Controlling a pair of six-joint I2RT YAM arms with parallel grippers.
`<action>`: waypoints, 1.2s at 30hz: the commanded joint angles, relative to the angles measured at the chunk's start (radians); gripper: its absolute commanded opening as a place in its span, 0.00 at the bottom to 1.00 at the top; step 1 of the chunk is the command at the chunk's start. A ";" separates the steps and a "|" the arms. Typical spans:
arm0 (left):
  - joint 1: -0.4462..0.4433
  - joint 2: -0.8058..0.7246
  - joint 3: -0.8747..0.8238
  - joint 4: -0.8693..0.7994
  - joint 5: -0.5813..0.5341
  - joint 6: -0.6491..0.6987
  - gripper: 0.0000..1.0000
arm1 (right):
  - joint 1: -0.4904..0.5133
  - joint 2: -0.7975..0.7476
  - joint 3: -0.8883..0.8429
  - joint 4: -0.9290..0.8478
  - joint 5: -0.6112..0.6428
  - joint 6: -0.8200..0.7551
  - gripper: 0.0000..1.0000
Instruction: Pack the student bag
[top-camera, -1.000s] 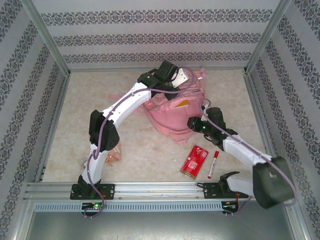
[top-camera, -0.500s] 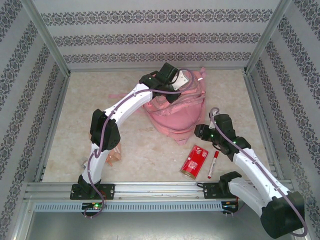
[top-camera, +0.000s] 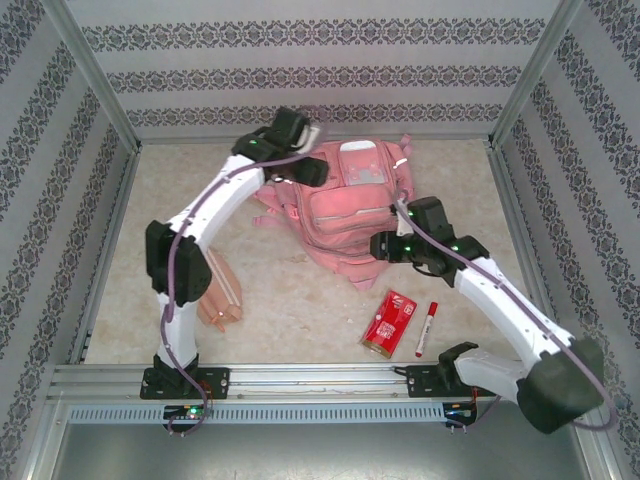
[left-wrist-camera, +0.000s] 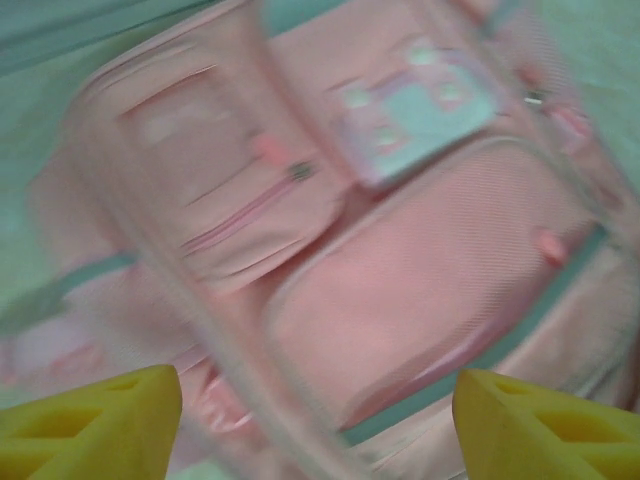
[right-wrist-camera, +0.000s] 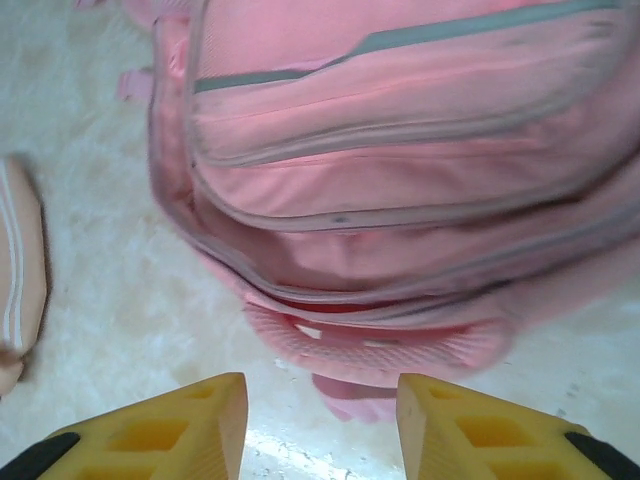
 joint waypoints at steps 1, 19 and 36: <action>0.065 -0.015 -0.141 0.068 0.038 -0.223 0.72 | 0.045 0.094 0.074 0.037 -0.017 -0.039 0.45; 0.121 0.286 -0.100 0.147 0.046 -0.231 0.63 | 0.195 0.309 0.135 0.065 0.000 -0.007 0.46; 0.068 -0.057 -0.605 0.267 0.135 -0.502 0.14 | -0.084 0.621 0.243 0.170 0.163 -0.075 0.28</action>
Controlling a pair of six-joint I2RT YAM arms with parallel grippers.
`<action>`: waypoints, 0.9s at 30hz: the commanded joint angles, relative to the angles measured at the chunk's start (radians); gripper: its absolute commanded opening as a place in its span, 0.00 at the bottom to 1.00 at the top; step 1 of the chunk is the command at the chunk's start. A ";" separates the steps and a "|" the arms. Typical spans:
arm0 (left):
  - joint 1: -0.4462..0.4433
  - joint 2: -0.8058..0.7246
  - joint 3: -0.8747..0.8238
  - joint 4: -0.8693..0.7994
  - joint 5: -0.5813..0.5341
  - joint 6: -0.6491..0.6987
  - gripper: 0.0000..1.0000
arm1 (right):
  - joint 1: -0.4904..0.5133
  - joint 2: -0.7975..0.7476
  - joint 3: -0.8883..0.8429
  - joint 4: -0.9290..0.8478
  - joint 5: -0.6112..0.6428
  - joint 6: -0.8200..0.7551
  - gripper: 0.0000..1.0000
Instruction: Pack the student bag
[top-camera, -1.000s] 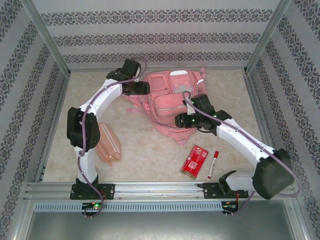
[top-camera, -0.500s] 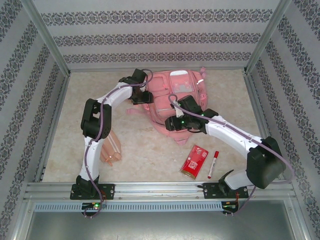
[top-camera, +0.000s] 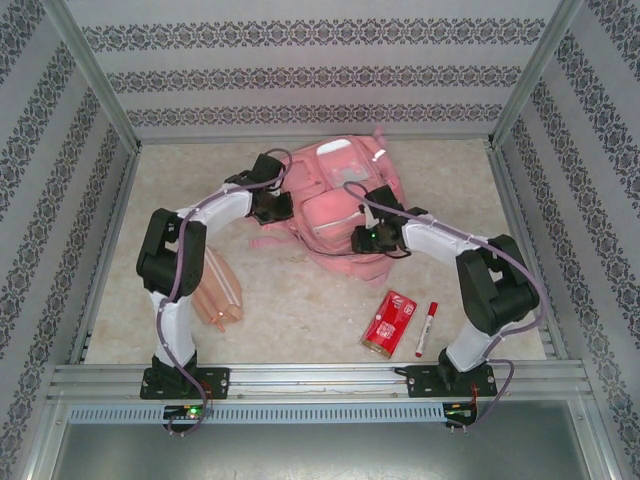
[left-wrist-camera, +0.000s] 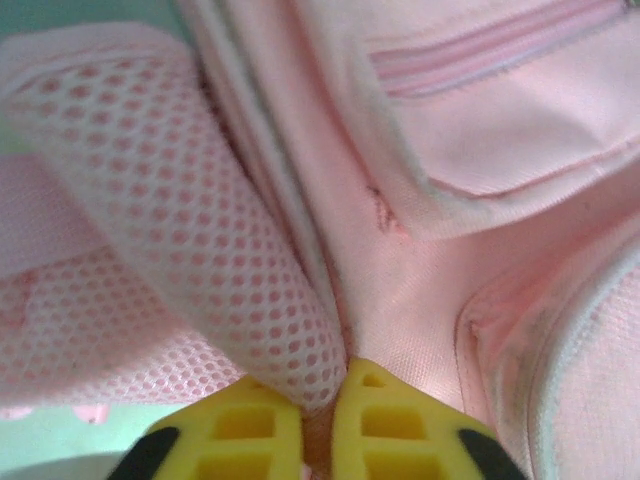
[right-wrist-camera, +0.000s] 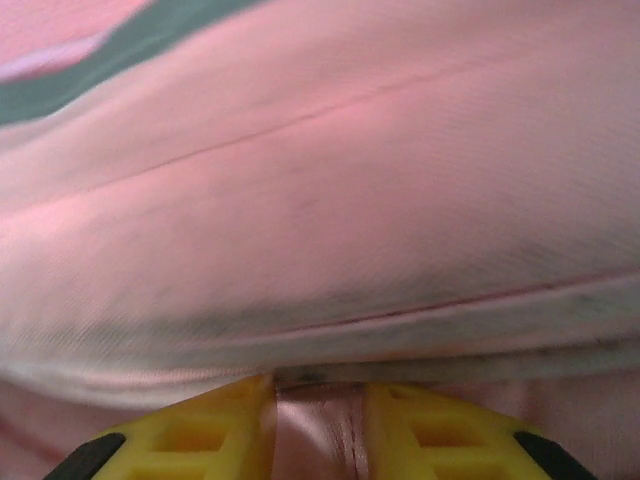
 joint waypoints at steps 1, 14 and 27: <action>-0.032 -0.063 -0.091 -0.052 0.028 -0.119 0.18 | -0.091 0.076 0.097 0.043 0.088 -0.052 0.27; 0.043 -0.071 -0.128 -0.041 -0.056 -0.133 0.57 | 0.011 -0.136 0.003 0.057 -0.085 -0.051 0.36; 0.056 -0.058 -0.053 -0.011 -0.149 -0.238 0.63 | 0.288 -0.048 0.019 0.221 -0.121 0.025 0.35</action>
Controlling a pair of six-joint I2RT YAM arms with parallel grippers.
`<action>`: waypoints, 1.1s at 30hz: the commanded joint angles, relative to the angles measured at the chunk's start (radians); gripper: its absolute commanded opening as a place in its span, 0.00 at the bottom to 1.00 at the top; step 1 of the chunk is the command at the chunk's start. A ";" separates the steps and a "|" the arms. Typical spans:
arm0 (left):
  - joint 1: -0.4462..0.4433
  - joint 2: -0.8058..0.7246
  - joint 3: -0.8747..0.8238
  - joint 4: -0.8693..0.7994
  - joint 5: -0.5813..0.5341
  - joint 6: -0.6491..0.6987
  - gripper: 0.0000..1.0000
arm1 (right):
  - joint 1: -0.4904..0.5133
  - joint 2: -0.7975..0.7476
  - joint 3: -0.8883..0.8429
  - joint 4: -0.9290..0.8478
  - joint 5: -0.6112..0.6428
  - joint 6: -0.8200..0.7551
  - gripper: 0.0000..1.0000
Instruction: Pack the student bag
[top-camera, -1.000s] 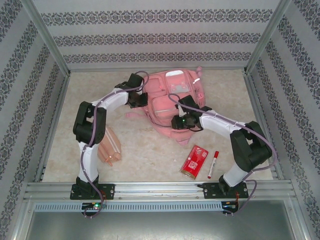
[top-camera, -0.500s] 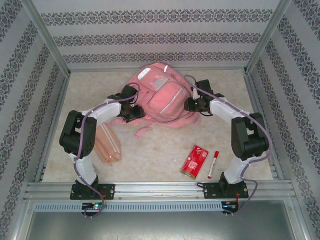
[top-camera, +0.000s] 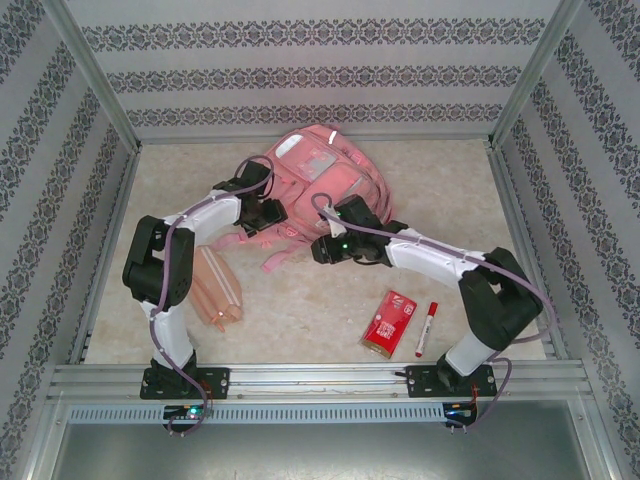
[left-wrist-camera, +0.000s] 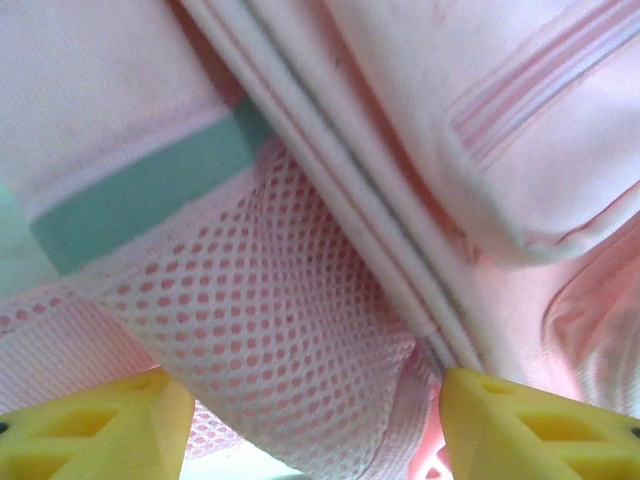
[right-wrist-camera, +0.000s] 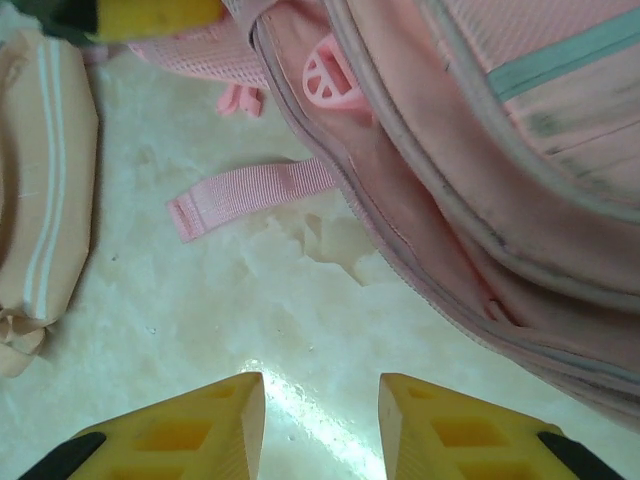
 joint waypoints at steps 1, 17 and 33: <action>0.016 0.046 0.051 0.024 -0.049 -0.032 0.60 | 0.031 0.054 0.058 0.063 0.003 0.008 0.35; -0.066 -0.125 -0.050 -0.043 0.009 0.000 0.00 | -0.174 0.284 0.195 0.031 0.104 -0.211 0.30; -0.106 -0.147 -0.050 0.031 0.196 -0.166 0.00 | -0.085 0.075 -0.123 0.423 -0.271 -0.256 0.48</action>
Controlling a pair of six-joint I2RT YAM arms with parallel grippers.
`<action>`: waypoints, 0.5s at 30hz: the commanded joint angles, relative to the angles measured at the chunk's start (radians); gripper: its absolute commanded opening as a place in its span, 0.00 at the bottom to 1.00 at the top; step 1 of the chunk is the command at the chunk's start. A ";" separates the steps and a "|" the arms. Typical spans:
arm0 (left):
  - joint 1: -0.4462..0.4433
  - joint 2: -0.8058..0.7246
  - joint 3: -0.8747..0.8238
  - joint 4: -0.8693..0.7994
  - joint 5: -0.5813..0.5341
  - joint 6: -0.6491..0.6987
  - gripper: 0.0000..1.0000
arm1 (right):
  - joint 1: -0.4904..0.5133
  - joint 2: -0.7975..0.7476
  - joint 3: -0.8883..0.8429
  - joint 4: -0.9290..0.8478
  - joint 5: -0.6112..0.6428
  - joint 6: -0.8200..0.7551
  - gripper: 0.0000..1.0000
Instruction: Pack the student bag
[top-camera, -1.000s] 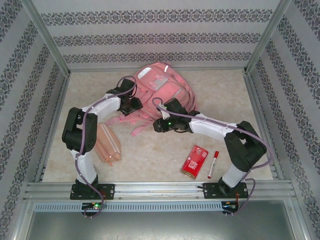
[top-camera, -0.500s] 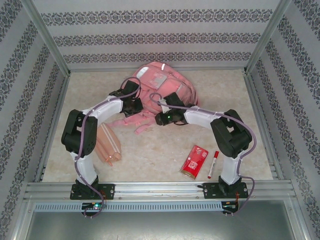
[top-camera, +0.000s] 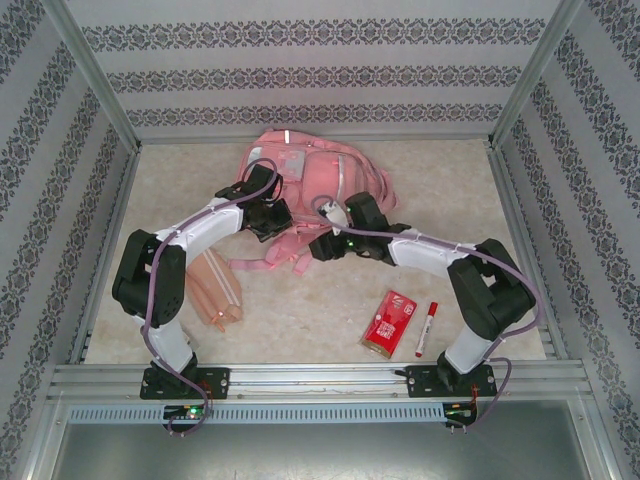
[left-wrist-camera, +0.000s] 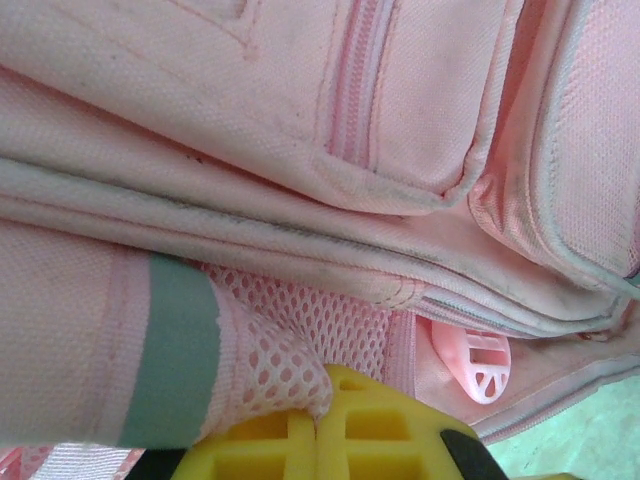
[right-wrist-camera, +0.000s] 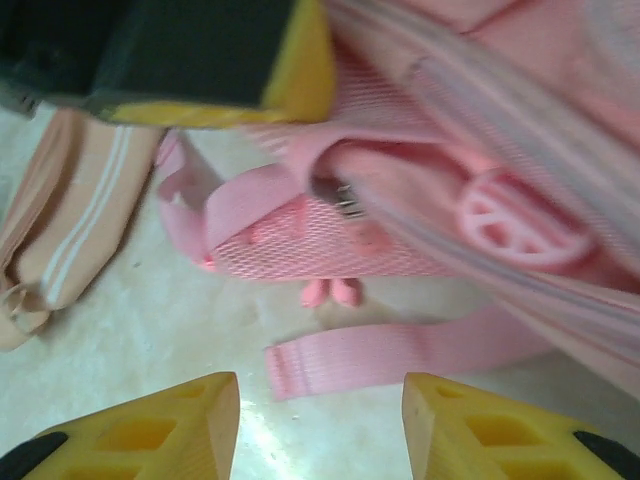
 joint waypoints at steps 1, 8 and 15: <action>-0.015 -0.022 0.016 0.014 0.082 -0.030 0.00 | 0.014 0.028 -0.024 0.132 -0.041 -0.027 0.49; -0.018 -0.036 0.002 0.049 0.116 -0.064 0.00 | 0.060 0.118 0.040 0.210 0.142 0.072 0.58; -0.017 -0.040 -0.004 0.067 0.135 -0.086 0.00 | 0.129 0.197 0.107 0.200 0.394 0.120 0.54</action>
